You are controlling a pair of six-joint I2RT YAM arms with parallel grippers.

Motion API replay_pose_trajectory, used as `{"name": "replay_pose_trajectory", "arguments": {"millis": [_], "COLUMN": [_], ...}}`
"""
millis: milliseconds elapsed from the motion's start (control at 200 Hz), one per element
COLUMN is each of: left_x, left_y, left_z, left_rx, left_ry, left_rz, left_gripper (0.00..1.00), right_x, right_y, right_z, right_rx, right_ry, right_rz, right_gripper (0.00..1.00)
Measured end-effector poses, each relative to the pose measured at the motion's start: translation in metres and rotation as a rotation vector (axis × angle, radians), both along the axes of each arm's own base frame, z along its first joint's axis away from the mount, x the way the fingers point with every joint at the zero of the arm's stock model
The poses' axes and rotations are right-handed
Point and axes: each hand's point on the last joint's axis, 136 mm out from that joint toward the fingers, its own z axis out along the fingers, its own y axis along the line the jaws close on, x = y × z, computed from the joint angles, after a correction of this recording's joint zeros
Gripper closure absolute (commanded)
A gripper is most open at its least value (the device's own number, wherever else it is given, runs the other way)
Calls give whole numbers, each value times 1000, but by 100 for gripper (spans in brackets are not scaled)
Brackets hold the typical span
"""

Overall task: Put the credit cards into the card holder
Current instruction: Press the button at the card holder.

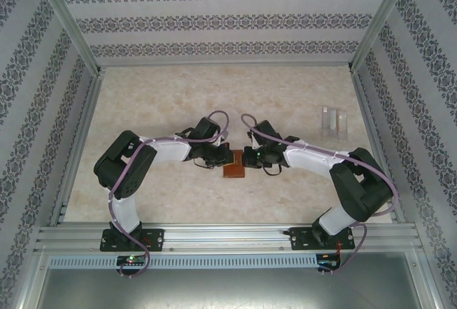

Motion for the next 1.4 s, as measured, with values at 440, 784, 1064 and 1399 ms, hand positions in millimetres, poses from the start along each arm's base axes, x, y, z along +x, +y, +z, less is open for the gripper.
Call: {"name": "replay_pose_trajectory", "arguments": {"millis": [440, 784, 1064, 1399], "left_x": [2, 2, 2, 2], "left_y": [-2, -2, -3, -4], "left_z": [0, 0, 1, 2], "left_rx": [-2, -5, -22, -33], "left_ry": [1, 2, 0, 8], "left_rz": [-2, -2, 4, 20], "left_gripper": [100, 100, 100, 100], "right_x": [-1, -1, 9, 9], "right_y": [18, 19, 14, 16], "right_z": [-13, -10, 7, 2], "right_rx": [22, 8, 66, 79], "right_ry": [135, 169, 156, 171], "right_rz": [7, 8, -23, -32], "right_gripper": [100, 100, 100, 100]}}
